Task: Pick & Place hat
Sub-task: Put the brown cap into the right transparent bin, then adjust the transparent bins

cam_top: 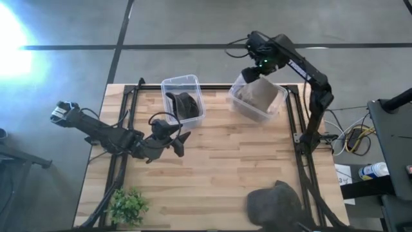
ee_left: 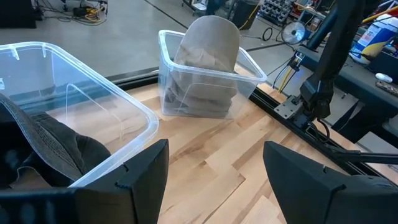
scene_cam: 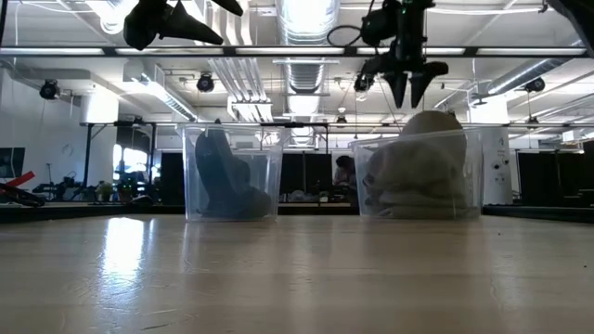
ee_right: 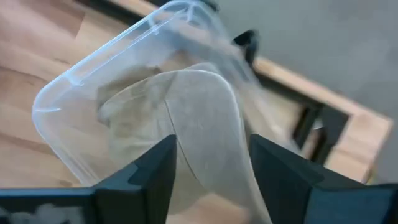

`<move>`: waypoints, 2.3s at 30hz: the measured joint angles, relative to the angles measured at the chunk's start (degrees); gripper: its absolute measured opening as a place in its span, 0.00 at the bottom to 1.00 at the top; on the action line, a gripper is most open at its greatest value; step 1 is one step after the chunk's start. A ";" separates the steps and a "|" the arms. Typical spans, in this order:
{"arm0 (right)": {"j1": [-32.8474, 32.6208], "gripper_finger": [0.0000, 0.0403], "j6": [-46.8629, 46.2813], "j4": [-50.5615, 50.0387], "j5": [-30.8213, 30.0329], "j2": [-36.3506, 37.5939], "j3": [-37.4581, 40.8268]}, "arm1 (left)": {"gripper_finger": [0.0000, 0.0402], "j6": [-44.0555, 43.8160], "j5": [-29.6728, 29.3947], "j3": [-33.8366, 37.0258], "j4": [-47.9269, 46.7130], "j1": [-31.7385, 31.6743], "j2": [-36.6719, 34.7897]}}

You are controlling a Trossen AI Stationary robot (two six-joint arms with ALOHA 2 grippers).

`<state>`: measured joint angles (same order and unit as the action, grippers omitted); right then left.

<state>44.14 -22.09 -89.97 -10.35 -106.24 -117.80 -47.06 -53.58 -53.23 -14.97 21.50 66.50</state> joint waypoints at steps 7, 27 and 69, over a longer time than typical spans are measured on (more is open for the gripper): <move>-0.03 0.53 2.34 0.01 0.01 6.35 1.15 | 0.63 -0.01 -0.02 0.00 -0.08 0.04 0.00; -14.27 0.52 6.04 4.92 2.28 13.32 33.91 | 0.63 0.58 1.11 0.00 -0.10 0.00 -0.02; -13.11 0.51 20.59 10.44 2.54 15.32 40.52 | 0.63 0.55 1.92 0.00 -0.62 -0.02 -0.11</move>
<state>31.03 -1.50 -79.53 -7.81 -90.91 -77.28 -46.51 -51.66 -53.23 -15.59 21.47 66.39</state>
